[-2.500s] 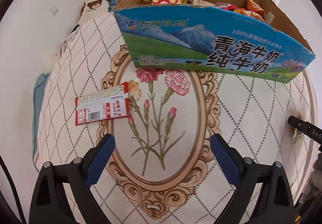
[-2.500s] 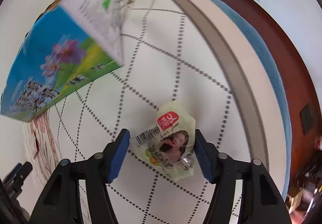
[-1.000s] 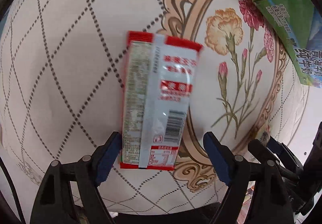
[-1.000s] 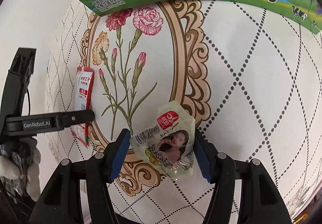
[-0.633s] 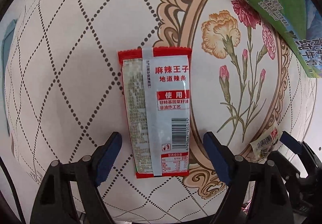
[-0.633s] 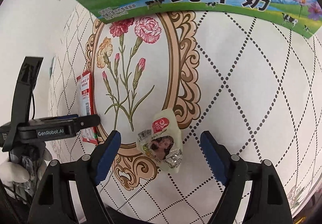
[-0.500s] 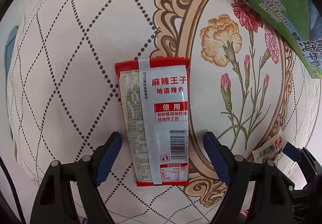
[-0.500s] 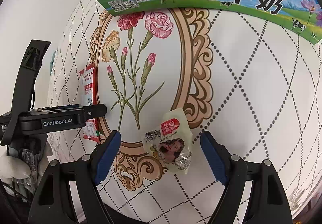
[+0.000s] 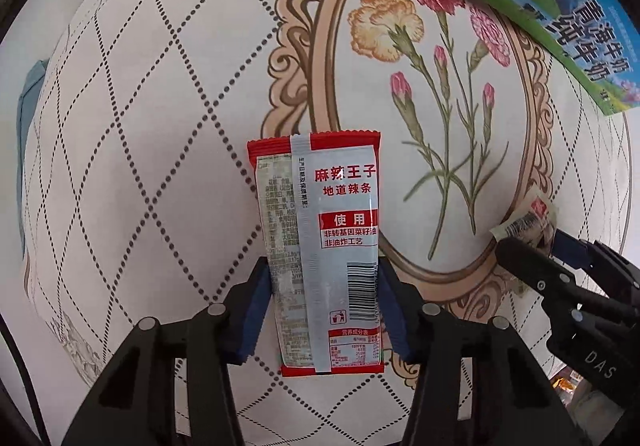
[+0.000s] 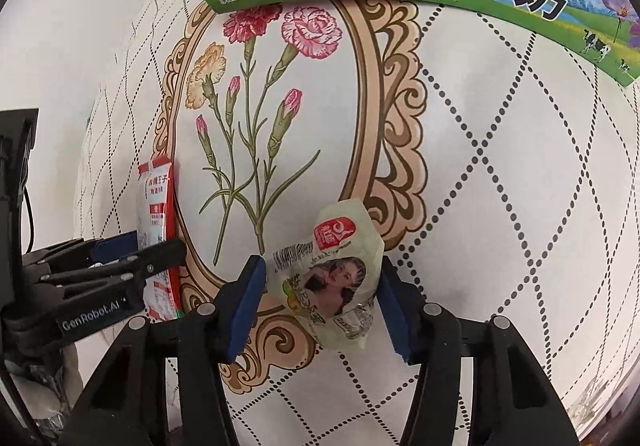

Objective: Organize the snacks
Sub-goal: 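Lift both held packs and carry them over the cardboard box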

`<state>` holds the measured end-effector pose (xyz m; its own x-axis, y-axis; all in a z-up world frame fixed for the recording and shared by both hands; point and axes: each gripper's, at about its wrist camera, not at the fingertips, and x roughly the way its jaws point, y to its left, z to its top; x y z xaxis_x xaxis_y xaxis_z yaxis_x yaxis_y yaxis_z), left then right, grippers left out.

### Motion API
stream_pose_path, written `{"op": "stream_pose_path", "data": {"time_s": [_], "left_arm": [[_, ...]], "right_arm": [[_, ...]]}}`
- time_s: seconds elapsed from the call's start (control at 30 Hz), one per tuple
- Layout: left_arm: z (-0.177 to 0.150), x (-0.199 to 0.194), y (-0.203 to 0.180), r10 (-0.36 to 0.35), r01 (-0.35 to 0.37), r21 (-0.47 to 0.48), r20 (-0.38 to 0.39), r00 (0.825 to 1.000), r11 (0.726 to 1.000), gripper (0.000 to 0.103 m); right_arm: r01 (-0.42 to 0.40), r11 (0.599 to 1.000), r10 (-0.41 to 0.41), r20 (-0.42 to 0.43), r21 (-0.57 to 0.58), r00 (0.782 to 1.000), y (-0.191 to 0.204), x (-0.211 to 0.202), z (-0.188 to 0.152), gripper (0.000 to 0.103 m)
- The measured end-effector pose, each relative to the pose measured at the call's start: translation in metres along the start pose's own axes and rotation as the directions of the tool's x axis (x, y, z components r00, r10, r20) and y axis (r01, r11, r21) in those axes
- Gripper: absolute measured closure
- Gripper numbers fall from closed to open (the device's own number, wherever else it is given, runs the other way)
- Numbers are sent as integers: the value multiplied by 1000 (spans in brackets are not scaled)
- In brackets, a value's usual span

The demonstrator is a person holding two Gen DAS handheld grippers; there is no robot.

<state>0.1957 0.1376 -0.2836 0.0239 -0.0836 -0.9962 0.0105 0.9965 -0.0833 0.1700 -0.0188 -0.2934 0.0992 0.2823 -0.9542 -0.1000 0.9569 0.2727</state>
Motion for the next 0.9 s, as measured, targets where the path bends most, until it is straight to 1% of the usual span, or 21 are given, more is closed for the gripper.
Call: {"op": "stream_pose_path", "data": {"time_s": [0.17,0.23,0.37,0.43,0.53,0.63,0.7,0.77,0.8,0.87,0.9], "left_arm": [[-8,-1,-15,-34,34,-2,-13,999,999,55],[-20,-3,-25,-52,52,-1,-7,999,999,55],[-21,-24,-46,-67,66,30,21,998,997,56],[-10,-45,-50,-89,87,50,45,995,995,56],[3,-75,-69,-132,125,85,83,988,988,56],[21,-109,-92,-175,156,140,130,976,978,56],[37,-125,-97,-207,180,177,150,967,968,56],[52,-140,-108,-237,202,204,166,957,958,56],[52,-147,-104,-248,207,223,174,953,953,56],[69,-161,-109,-249,197,254,193,949,947,56],[83,-167,-117,-242,182,275,201,949,944,56]], "right_arm": [[-13,1000,13,16,-11,1000,-1,0,-3,46],[-20,1000,20,21,-9,1000,-3,-3,-4,46],[-49,999,49,54,13,997,-10,-18,-11,46],[-69,997,67,72,19,995,-17,-33,-13,46],[-85,996,83,112,18,990,-25,-58,-15,46],[-107,994,102,161,20,982,-34,-90,-12,46],[-116,993,109,202,23,973,-36,-114,-8,46],[-120,992,111,240,24,964,-43,-137,2,46],[-123,992,112,263,23,958,-48,-149,8,46],[-118,993,105,300,25,948,-55,-169,22,46],[-116,993,101,316,27,943,-57,-176,32,46]]}}
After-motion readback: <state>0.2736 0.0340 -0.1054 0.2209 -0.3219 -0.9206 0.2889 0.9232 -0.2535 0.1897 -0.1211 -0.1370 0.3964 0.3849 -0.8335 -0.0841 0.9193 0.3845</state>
